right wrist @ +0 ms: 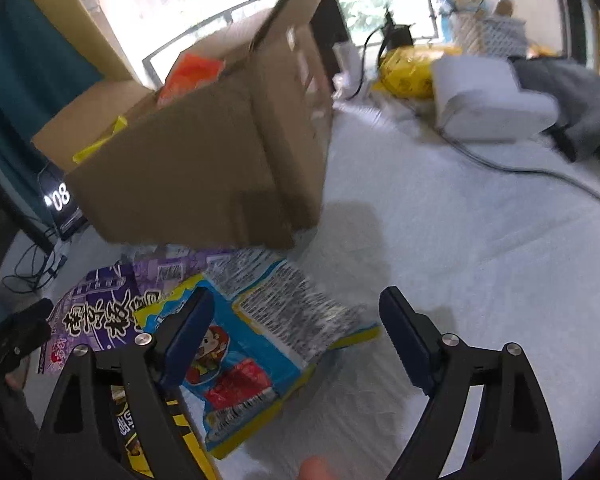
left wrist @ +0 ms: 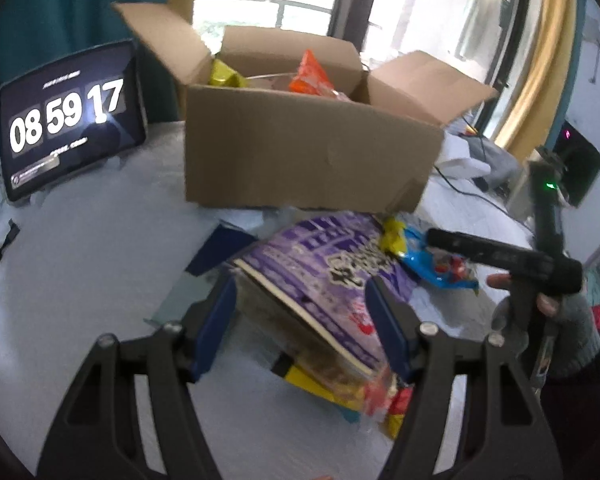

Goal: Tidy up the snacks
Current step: 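Move both tools back from the box toward the remaining snacks, then grasp the purple packet with the left tool while the right grasps the blue cartoon packet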

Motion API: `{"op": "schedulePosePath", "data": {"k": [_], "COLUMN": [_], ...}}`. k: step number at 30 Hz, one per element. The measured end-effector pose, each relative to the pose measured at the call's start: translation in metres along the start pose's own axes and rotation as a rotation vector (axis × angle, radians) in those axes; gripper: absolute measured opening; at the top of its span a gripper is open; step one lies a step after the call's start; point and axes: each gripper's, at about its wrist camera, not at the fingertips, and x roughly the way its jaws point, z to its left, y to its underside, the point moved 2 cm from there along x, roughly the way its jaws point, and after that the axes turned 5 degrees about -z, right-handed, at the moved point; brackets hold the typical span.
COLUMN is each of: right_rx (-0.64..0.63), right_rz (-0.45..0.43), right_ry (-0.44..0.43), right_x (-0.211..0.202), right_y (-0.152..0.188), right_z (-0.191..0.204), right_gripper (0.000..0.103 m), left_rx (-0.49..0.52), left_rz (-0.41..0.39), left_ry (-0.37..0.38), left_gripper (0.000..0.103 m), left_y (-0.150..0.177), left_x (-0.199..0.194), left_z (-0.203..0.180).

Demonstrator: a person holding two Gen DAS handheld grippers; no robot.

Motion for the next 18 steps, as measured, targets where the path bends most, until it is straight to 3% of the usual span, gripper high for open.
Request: {"op": "schedulePosePath", "data": {"k": [5,8,12,15,18], "right_rx": [-0.035,-0.059,-0.049,-0.062,-0.07], "right_rz": [0.018,0.001,-0.006,-0.014,-0.019], "right_ry": [0.034,0.064,0.075,0.108,0.165], "right_x": [0.003,-0.002,-0.014,-0.024,-0.036], "right_y": [0.006,0.008,0.011,0.011,0.012], "right_z": [0.008,0.008,-0.004,-0.012,-0.022], "right_gripper": [0.084,0.062,0.041,0.04,0.04], "left_rx": [0.106,0.114,0.062,0.042,0.029], "left_rz": [-0.012,0.007,0.05,0.082,0.066], "left_ry": [-0.001,-0.001,0.041,0.078,0.118], "left_gripper": [0.068,0.068,0.068,0.068,0.068], "left_y": [-0.002,-0.007,-0.01,-0.009,-0.011], "left_x": [0.0,0.009,0.023,0.032,0.033], "left_z": [-0.025,-0.029,-0.027,-0.035,-0.045]}}
